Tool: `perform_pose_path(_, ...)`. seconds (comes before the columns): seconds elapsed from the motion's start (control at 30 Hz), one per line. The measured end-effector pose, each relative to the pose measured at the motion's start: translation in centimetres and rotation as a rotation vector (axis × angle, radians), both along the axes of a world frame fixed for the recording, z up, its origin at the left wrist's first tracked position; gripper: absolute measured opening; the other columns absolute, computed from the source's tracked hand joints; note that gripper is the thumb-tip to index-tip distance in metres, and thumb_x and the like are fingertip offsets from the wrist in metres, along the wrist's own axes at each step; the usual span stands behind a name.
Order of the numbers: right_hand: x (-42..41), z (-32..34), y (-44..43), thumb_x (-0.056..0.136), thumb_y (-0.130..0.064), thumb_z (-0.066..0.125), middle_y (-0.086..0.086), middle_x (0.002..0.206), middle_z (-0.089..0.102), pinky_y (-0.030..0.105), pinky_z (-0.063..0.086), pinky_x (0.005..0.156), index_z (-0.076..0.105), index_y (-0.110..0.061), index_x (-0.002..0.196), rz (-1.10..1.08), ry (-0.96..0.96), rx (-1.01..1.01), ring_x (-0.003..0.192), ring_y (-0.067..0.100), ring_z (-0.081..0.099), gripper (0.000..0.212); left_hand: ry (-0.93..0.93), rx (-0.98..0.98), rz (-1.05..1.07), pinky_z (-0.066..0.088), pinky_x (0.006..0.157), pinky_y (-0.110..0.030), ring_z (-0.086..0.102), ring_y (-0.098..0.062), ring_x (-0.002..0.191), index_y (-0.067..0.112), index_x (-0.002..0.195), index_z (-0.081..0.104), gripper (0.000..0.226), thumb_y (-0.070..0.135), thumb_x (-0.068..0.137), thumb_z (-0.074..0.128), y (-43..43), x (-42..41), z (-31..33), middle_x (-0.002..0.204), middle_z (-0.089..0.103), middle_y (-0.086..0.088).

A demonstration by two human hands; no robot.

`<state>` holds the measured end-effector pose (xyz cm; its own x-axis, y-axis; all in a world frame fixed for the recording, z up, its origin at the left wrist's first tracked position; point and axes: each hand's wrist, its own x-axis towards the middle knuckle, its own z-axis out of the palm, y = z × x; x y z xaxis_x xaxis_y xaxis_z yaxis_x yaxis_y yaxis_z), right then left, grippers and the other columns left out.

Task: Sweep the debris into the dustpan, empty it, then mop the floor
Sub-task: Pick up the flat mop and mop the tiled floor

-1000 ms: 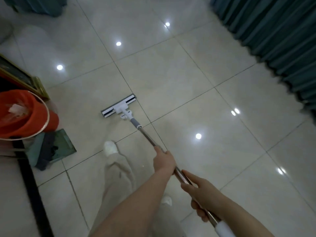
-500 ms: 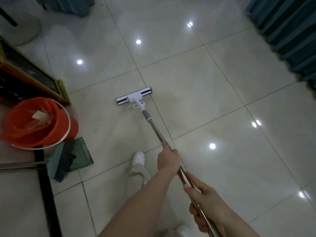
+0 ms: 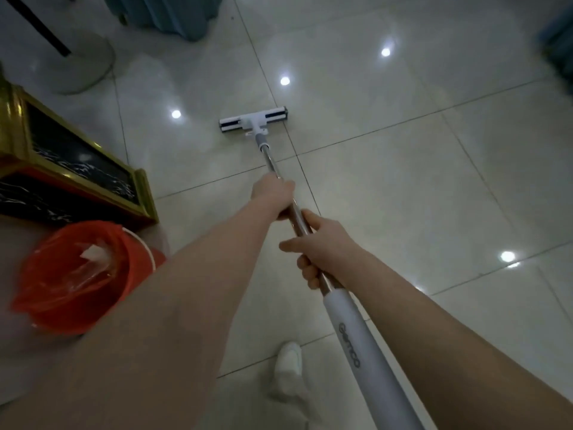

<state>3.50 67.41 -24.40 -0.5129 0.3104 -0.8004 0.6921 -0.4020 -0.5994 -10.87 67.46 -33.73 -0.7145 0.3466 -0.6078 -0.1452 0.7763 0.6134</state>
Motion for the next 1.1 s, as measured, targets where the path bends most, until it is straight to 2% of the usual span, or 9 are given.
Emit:
perform_pose_path(0.1, -5.9, -2.0, 0.4, 0.088, 0.01, 0.052, 0.01, 0.056, 0.045, 0.023, 0.041, 0.037, 0.045, -0.024, 0.109, 0.057, 0.0, 0.0, 0.035, 0.016, 0.041, 0.04, 0.009, -0.004, -0.015, 0.056, 0.049, -0.034, 0.064, -0.028, 0.073, 0.012, 0.106, 0.059, 0.02, 0.023, 0.091, 0.052, 0.2, -5.5, -0.7, 0.1, 0.062, -0.015)
perform_pose_path(0.2, -9.2, -3.7, -1.1, 0.087, 0.011, 0.043, 0.012, 0.062, 0.047, 0.025, 0.042, 0.04, 0.045, -0.026, 0.122, 0.088, -0.018, -0.011, 0.039, 0.018, 0.043, 0.051, -0.001, -0.006, 0.005, 0.055, 0.05, -0.033, 0.062, -0.028, 0.074, 0.015, 0.108, 0.059, 0.021, 0.025, 0.092, 0.048, -1.5, -8.3, -1.8, 0.103, 0.061, -0.016)
perform_pose_path(0.4, -7.7, -4.1, -5.8, 0.09, 0.008, 0.042, 0.013, 0.065, 0.05, 0.025, 0.045, 0.038, 0.027, -0.04, 0.145, 0.117, -0.072, -0.061, 0.04, 0.017, 0.046, 0.075, -0.045, 0.002, 0.049, 0.052, 0.05, -0.032, 0.06, -0.027, 0.079, 0.027, 0.122, 0.055, 0.029, 0.027, 0.094, 0.047, -6.7, -6.5, -2.3, 0.105, 0.058, -0.011)
perform_pose_path(0.5, -3.8, -3.0, -7.2, 0.087, 0.007, 0.042, 0.012, 0.063, 0.051, 0.025, 0.045, 0.039, 0.024, -0.046, 0.145, 0.133, -0.08, -0.054, 0.037, 0.016, 0.046, 0.08, -0.093, 0.02, 0.062, 0.056, 0.052, -0.037, 0.063, -0.032, 0.081, 0.03, 0.113, 0.053, 0.021, 0.028, 0.093, 0.047, -8.6, -2.9, -2.3, 0.104, 0.06, -0.015)
perform_pose_path(0.6, 1.0, -1.4, -8.5, 0.085, 0.007, 0.044, 0.01, 0.059, 0.052, 0.026, 0.045, 0.04, 0.024, -0.045, 0.146, 0.13, -0.089, -0.027, 0.036, 0.015, 0.046, 0.083, -0.119, 0.01, 0.078, 0.054, 0.044, -0.035, 0.063, -0.033, 0.077, 0.025, 0.098, 0.053, 0.008, 0.025, 0.091, 0.048, -10.3, 1.7, -1.5, 0.1, 0.061, -0.019)
perform_pose_path(0.73, 8.3, 1.1, -11.2, 0.087, 0.006, 0.049, 0.009, 0.061, 0.053, 0.025, 0.044, 0.038, 0.021, -0.039, 0.15, 0.15, -0.103, 0.003, 0.035, 0.012, 0.047, 0.081, -0.143, -0.029, 0.093, 0.053, 0.046, -0.032, 0.063, -0.03, 0.079, 0.029, 0.128, 0.05, 0.035, 0.026, 0.093, 0.049, -13.2, 9.4, 0.4, 0.1, 0.061, -0.011)
perform_pose_path(0.83, 14.5, 2.8, -13.7, 0.088, 0.003, 0.049, 0.011, 0.064, 0.053, 0.026, 0.045, 0.037, 0.025, -0.039, 0.148, 0.16, -0.111, 0.019, 0.036, 0.014, 0.046, 0.077, -0.17, -0.049, 0.098, 0.05, 0.045, -0.029, 0.06, -0.025, 0.079, 0.033, 0.14, 0.04, 0.047, 0.027, 0.094, 0.049, -16.0, 15.8, 1.9, 0.105, 0.057, -0.006)
perform_pose_path(1.0, 26.5, 5.6, -17.8, 0.089, 0.0, 0.046, 0.01, 0.061, 0.05, 0.024, 0.041, 0.037, 0.036, -0.036, 0.141, 0.13, -0.11, -0.023, 0.036, 0.015, 0.045, 0.064, -0.221, -0.055, 0.117, 0.054, 0.05, -0.029, 0.062, -0.026, 0.084, 0.029, 0.137, 0.044, 0.046, 0.031, 0.09, 0.048, -20.8, 27.2, 3.3, 0.115, 0.06, -0.01)
perform_pose_path(1.1, 33.9, 6.9, -19.7, 0.09, -0.003, 0.049, 0.011, 0.062, 0.051, 0.024, 0.042, 0.039, 0.04, -0.034, 0.14, 0.131, -0.11, -0.023, 0.039, 0.016, 0.046, 0.059, -0.267, -0.009, 0.173, 0.049, 0.045, -0.025, 0.061, -0.028, 0.089, 0.032, 0.137, 0.042, 0.047, 0.031, 0.09, 0.049, -23.0, 34.8, 4.7, 0.123, 0.056, -0.01)
